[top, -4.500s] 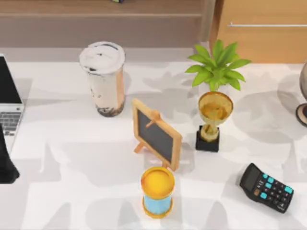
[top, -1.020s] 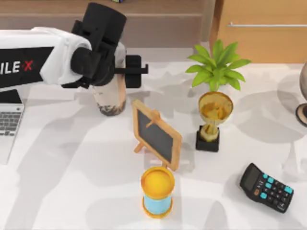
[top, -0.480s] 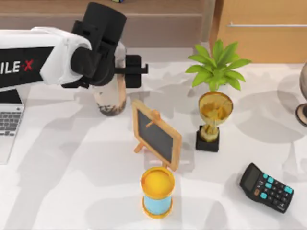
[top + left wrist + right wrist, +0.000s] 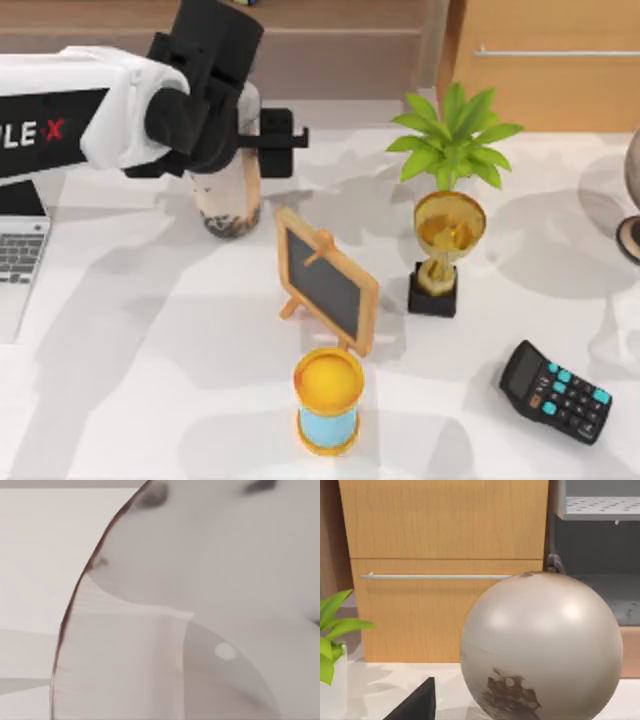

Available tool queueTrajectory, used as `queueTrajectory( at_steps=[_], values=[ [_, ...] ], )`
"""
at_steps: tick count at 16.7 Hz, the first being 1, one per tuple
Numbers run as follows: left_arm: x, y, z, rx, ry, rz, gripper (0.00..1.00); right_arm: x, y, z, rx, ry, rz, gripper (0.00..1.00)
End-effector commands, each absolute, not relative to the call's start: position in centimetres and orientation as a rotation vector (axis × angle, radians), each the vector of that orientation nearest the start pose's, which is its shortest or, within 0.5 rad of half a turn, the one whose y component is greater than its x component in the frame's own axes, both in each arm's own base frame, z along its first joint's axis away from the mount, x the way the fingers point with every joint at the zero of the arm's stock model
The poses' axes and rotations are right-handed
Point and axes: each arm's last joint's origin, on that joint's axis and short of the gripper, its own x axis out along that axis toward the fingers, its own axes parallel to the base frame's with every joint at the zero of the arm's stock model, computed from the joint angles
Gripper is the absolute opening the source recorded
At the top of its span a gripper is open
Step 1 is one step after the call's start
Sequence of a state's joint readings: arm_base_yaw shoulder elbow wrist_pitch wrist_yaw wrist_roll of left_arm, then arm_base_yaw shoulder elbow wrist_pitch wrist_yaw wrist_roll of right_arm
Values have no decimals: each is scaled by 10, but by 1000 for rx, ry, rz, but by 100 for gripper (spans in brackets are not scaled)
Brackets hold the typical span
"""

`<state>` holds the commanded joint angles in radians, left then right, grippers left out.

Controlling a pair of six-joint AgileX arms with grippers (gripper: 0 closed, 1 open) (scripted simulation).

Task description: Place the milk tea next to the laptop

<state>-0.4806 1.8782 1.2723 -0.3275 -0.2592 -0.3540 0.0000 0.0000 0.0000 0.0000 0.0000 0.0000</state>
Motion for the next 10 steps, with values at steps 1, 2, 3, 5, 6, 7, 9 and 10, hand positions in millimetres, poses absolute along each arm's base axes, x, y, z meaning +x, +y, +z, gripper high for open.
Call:
queueTrajectory(
  at_steps=[1,2,3,5,6,7,9,10],
  values=[
    [359,-175,180,3,895,-35,0,106,-1,160,0,0,0,100],
    [359,-175,180,3,895,-35,0,106,-1,160,0,0,0,100],
    [360,-175,186,-4,875,-38,0,106,-1,160,0,0,0,100],
    [360,-172,199,-9,844,-45,0,106,-1,160,0,0,0,100],
    [359,-169,202,-6,840,-46,0,106,-1,160,0,0,0,100],
    [357,-165,204,1,843,-47,0,106,-1,160,0,0,0,100],
    [352,-155,204,18,860,-46,0,106,-1,160,0,0,0,100],
    [349,-150,203,27,871,-46,0,106,-1,160,0,0,0,100]
  ],
)
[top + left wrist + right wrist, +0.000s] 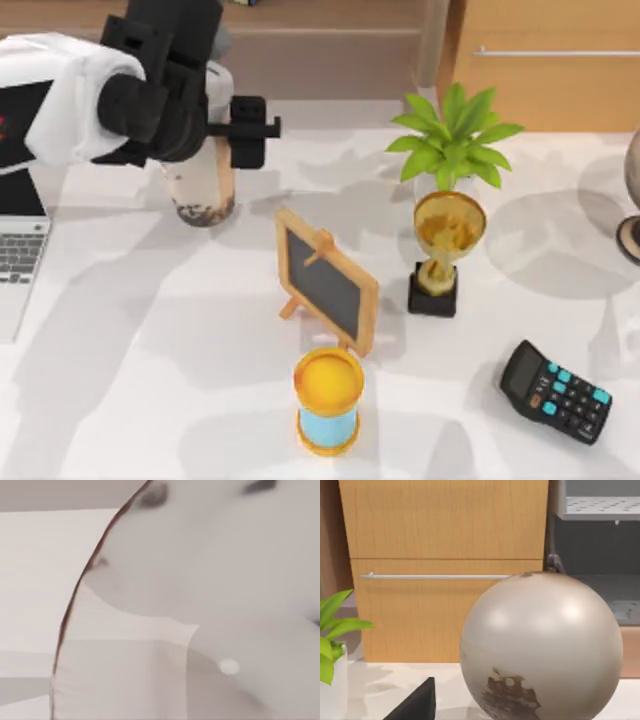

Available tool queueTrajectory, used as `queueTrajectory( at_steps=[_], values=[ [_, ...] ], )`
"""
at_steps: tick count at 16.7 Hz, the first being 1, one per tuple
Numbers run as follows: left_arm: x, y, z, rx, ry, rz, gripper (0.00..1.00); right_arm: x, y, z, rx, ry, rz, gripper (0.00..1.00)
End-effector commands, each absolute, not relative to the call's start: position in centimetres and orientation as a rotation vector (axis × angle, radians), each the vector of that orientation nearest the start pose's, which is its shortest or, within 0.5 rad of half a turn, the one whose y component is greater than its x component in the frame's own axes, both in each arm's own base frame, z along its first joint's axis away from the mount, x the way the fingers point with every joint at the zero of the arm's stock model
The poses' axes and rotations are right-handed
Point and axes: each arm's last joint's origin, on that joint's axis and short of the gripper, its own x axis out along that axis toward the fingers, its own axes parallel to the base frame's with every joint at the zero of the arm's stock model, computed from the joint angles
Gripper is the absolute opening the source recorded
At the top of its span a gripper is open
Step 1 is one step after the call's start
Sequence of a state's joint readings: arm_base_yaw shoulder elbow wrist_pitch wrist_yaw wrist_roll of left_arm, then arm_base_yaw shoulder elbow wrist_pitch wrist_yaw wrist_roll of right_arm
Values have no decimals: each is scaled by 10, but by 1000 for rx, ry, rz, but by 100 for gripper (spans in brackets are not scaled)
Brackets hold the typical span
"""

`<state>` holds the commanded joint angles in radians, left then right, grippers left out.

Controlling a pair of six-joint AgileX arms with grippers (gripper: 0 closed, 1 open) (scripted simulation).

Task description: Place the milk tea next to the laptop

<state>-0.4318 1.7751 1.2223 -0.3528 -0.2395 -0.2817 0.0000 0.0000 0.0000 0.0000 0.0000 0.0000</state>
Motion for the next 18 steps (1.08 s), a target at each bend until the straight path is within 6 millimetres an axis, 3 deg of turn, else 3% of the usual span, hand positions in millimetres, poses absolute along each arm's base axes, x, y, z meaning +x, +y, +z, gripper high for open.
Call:
queueTrajectory(
  at_steps=[11,18],
  values=[
    [302,-76,211,36,882,-52,0,106,-1,160,0,0,0,100],
    [276,-48,213,12,839,-47,0,106,-1,160,0,0,0,100]
  ],
)
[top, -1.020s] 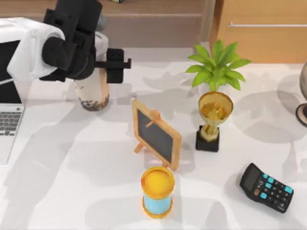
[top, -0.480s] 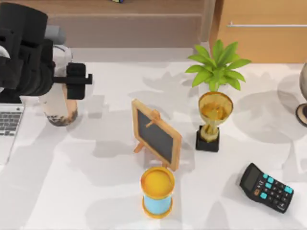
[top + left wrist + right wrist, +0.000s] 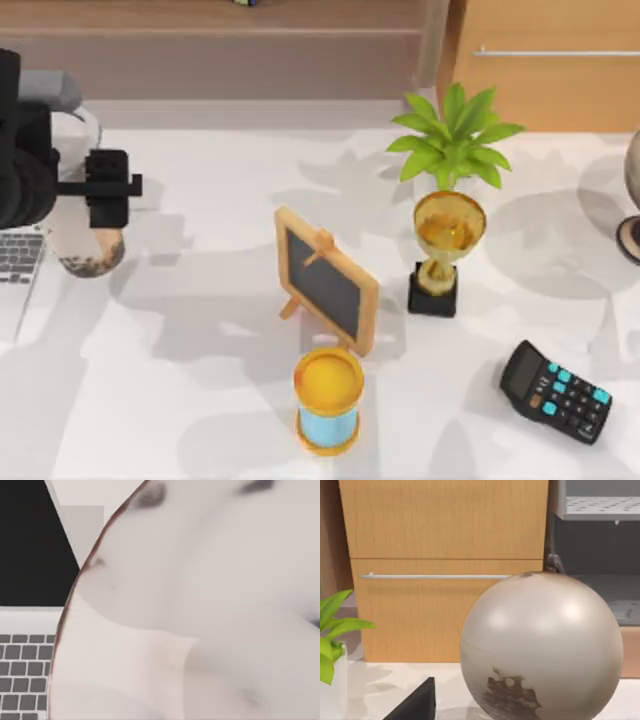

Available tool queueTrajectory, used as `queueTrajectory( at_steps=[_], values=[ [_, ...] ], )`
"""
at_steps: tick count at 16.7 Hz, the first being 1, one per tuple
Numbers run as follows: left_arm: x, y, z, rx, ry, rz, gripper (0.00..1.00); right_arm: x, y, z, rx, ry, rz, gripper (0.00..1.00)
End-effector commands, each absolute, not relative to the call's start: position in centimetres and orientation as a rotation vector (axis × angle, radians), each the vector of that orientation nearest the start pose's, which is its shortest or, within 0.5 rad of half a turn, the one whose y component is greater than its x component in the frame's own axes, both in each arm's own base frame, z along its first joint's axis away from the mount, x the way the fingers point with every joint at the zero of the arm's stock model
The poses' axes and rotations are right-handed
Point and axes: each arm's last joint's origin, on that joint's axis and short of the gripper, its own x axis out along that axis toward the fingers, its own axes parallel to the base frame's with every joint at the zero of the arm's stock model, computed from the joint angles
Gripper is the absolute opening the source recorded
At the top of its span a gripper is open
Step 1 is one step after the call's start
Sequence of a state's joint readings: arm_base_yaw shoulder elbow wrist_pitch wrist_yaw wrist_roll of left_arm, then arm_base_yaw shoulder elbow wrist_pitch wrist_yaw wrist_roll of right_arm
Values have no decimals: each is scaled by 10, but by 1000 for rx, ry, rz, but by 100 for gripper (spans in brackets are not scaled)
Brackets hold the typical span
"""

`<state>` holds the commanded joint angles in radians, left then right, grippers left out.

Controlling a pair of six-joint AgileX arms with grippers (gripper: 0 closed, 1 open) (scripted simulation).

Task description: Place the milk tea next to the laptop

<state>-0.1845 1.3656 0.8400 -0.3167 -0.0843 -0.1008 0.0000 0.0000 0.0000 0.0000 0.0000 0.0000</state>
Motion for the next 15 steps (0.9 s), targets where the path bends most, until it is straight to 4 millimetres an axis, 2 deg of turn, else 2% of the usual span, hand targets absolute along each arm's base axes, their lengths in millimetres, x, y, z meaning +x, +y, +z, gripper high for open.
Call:
queueTrajectory(
  at_steps=[7,15],
  values=[
    [272,-44,213,8,833,-45,0,106,-1,160,0,0,0,100],
    [274,-55,200,58,847,-101,0,106,-1,160,0,0,0,100]
  ],
)
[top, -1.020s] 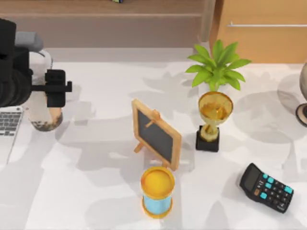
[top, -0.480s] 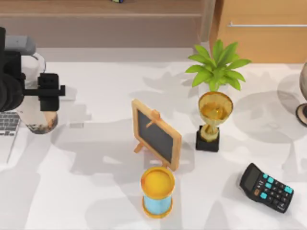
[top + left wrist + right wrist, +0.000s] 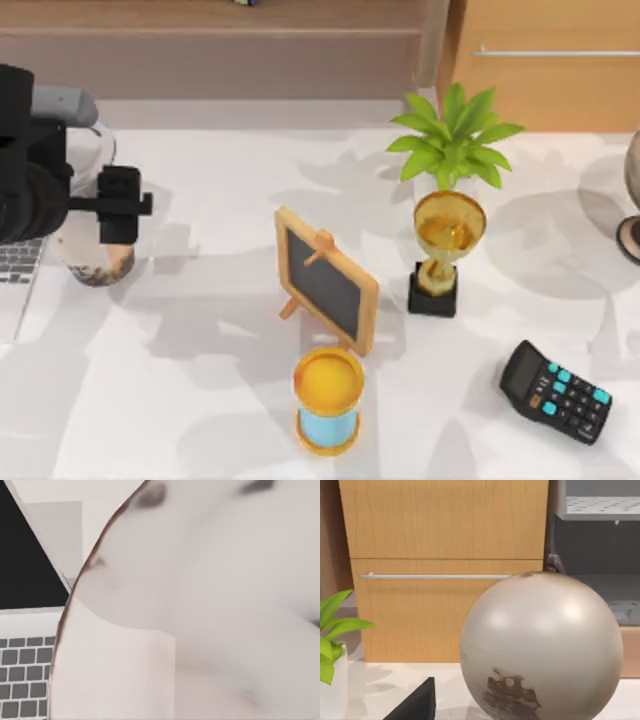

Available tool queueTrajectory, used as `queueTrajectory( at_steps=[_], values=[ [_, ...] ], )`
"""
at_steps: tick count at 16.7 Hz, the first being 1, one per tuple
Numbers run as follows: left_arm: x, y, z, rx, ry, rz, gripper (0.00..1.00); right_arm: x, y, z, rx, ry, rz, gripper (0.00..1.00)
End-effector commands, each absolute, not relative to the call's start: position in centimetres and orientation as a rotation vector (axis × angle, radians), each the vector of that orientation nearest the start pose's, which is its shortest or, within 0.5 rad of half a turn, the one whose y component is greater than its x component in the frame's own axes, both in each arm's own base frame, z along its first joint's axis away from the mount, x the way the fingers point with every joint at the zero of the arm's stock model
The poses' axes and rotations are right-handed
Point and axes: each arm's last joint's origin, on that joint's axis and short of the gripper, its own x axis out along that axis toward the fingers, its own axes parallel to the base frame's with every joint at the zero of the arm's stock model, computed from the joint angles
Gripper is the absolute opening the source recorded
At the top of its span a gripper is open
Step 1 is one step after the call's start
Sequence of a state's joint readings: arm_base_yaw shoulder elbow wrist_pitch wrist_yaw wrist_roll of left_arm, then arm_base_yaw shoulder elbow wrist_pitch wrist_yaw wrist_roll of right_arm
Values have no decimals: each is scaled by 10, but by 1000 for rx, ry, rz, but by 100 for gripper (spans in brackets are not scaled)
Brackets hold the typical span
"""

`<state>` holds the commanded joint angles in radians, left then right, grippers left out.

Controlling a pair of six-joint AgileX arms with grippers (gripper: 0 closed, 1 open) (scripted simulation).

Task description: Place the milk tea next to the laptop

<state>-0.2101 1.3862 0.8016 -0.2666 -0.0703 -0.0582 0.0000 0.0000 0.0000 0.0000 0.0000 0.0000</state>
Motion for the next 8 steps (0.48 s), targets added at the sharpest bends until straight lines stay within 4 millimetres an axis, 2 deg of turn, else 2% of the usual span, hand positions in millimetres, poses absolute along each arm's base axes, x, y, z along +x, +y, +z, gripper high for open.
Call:
queueTrajectory(
  at_steps=[4,8],
  values=[
    [276,-59,203,58,789,-128,0,106,-1,160,0,0,0,100],
    [276,-54,203,28,755,-104,0,106,-1,160,0,0,0,100]
  ],
)
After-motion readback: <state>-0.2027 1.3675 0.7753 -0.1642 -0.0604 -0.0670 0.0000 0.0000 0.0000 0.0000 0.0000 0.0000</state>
